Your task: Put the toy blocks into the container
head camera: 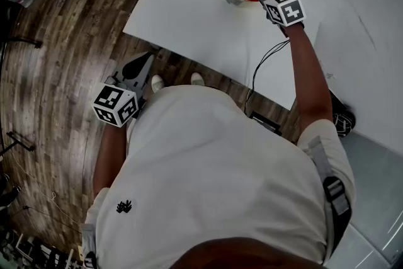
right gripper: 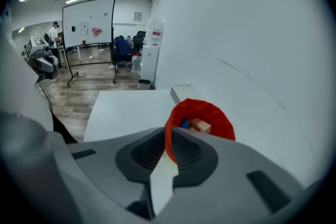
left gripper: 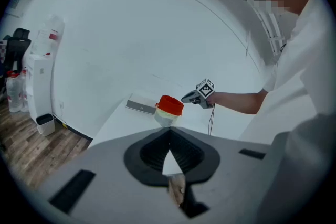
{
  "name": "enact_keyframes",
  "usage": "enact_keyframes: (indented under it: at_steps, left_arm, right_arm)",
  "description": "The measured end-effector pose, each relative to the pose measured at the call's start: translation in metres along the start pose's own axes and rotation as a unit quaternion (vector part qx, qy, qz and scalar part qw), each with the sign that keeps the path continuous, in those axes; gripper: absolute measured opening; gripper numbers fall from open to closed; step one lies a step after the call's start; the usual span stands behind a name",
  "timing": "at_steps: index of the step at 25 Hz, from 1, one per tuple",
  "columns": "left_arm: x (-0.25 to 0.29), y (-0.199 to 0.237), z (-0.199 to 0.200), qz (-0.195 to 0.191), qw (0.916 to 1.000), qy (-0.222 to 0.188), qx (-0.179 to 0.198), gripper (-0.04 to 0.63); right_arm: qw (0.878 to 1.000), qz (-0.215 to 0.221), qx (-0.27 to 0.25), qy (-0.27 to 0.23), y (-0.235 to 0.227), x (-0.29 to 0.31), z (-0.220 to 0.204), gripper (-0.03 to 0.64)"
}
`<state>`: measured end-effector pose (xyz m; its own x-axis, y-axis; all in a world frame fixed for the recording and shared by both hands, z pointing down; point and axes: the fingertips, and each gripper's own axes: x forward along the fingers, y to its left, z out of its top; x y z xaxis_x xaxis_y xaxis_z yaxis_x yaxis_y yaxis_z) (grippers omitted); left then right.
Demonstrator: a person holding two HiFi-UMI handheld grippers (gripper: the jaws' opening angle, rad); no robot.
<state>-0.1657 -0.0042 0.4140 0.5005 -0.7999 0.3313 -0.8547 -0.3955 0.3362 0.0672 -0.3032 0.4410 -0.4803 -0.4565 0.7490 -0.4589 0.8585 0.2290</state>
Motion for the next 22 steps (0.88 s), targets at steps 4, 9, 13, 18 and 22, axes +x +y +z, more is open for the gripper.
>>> enact_keyframes:
  at_steps: [4, 9, 13, 18, 22]
  left_arm:
    - [-0.006, 0.006, 0.000, -0.016, 0.9998, 0.001, 0.009, 0.006]
    - [-0.017, 0.014, 0.005, -0.030, 0.9994, -0.003, 0.015, 0.006]
    - [-0.028, 0.024, 0.003, -0.040, 0.9991, 0.007, 0.012, 0.006]
    - [-0.037, 0.025, 0.000, -0.067, 0.9976, 0.013, 0.011, 0.006]
    - [-0.030, 0.025, 0.001, -0.081, 0.9965, 0.016, 0.015, 0.006]
  right_arm:
    - [0.998, 0.005, 0.042, -0.037, 0.056, -0.013, -0.011, 0.023]
    - [0.990, 0.025, 0.110, -0.083, 0.130, -0.026, -0.021, 0.012]
    - [0.978, 0.050, 0.163, -0.118, 0.188, -0.028, -0.023, 0.011]
    - [0.962, 0.078, 0.220, -0.146, 0.248, -0.035, -0.023, 0.009]
    - [0.957, 0.092, 0.225, -0.160, 0.277, -0.043, -0.019, 0.009]
